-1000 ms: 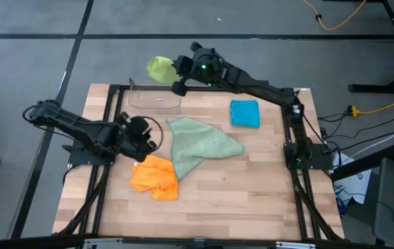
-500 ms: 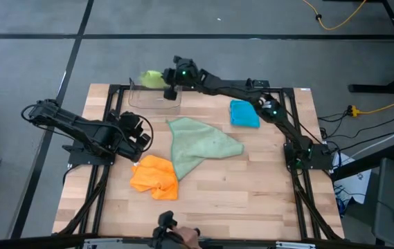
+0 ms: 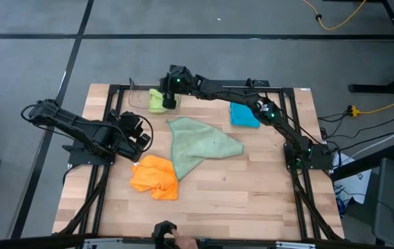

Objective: Fold microfiber towels
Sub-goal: Put the blue towel into the transparent bin

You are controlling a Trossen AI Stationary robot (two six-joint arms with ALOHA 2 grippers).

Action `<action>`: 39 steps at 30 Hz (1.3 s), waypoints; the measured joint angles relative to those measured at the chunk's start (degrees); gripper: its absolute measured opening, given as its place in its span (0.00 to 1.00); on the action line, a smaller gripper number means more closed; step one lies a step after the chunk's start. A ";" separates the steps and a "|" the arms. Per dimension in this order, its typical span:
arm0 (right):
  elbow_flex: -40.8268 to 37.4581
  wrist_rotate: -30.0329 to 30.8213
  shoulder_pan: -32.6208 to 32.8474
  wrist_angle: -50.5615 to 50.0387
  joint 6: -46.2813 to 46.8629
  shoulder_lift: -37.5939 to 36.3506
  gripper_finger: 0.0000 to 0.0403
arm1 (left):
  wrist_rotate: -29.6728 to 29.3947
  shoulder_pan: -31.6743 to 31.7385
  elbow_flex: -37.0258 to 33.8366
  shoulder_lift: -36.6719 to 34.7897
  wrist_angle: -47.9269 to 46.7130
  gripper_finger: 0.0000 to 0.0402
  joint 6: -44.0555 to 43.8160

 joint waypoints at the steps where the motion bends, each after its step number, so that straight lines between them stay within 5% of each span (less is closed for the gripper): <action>1: 1.84 0.31 0.19 -2.29 0.10 -0.36 0.57 | 0.05 0.00 0.00 0.02 0.03 0.31 0.01; 5: -0.25 2.04 1.25 -4.15 -1.63 -6.96 0.62 | 0.15 0.00 0.00 0.02 -0.08 0.31 0.03; 10: 0.13 12.97 2.68 -11.01 -4.84 -15.95 0.61 | 0.28 -0.02 0.00 0.02 -0.07 0.31 0.00; 16: 0.26 23.54 2.06 -33.96 -1.90 -26.52 0.58 | 0.46 -0.02 -0.01 0.02 0.20 0.31 -0.42; 19: 0.26 22.92 -0.29 -51.08 8.26 -29.89 0.56 | 0.46 -0.02 0.00 0.02 0.82 0.31 -0.42; 24: -1.05 13.48 -4.40 -75.53 24.70 -31.48 0.55 | 0.03 0.02 0.00 0.02 2.07 0.31 -0.40; 29: -14.19 12.14 -4.94 -74.08 25.79 -33.56 0.55 | -0.13 0.02 -0.02 0.02 2.48 0.31 -0.38; 35: -40.17 7.05 -2.79 -71.59 26.51 -39.90 0.55 | -0.14 0.11 -0.02 0.02 2.50 0.31 0.03; 39: -57.12 6.24 -0.62 -57.45 27.45 -47.35 0.55 | -0.40 0.15 -0.02 0.02 2.53 0.31 0.03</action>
